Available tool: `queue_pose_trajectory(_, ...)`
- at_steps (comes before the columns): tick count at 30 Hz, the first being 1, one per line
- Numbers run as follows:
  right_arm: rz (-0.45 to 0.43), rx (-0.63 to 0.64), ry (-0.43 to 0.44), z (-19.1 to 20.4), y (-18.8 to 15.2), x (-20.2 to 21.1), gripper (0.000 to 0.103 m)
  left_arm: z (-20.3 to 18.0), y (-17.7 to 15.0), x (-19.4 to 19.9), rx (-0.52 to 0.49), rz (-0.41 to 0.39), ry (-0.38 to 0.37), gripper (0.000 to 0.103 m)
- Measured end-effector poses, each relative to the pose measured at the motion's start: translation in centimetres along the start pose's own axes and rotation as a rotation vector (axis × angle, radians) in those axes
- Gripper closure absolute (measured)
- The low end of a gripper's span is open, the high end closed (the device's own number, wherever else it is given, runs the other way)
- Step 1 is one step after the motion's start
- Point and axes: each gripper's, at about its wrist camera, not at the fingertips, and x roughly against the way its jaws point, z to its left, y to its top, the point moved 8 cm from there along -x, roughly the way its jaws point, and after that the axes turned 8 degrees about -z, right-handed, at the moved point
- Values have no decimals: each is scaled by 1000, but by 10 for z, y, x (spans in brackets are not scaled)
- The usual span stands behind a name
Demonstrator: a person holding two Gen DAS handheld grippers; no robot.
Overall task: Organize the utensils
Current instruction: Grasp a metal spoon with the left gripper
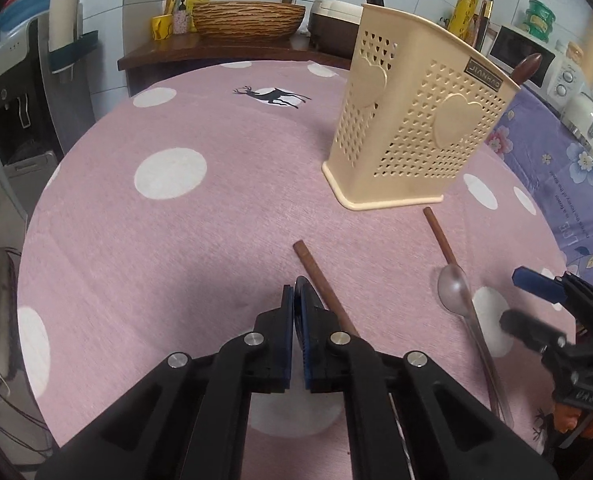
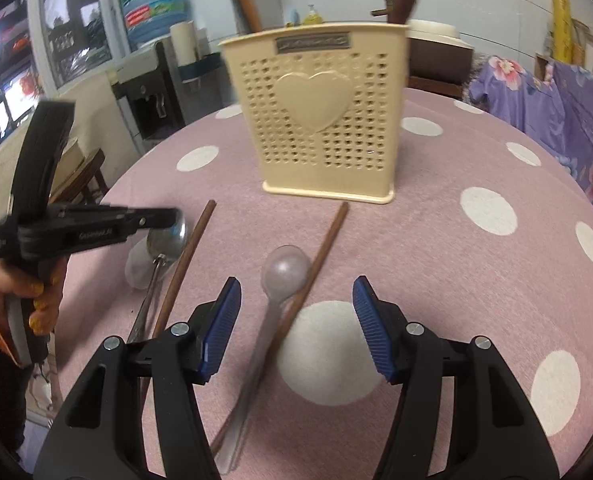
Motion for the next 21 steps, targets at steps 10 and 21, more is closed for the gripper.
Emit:
queue_pose_trajectory(10, 37, -30, 4, 7, 9, -16, 45, 20, -7, 10, 61, 20, -67, 99)
queue_pose_trajectory(21, 22, -15, 25, 25, 18, -16, 46, 17, -10, 35, 137, -57, 130, 52)
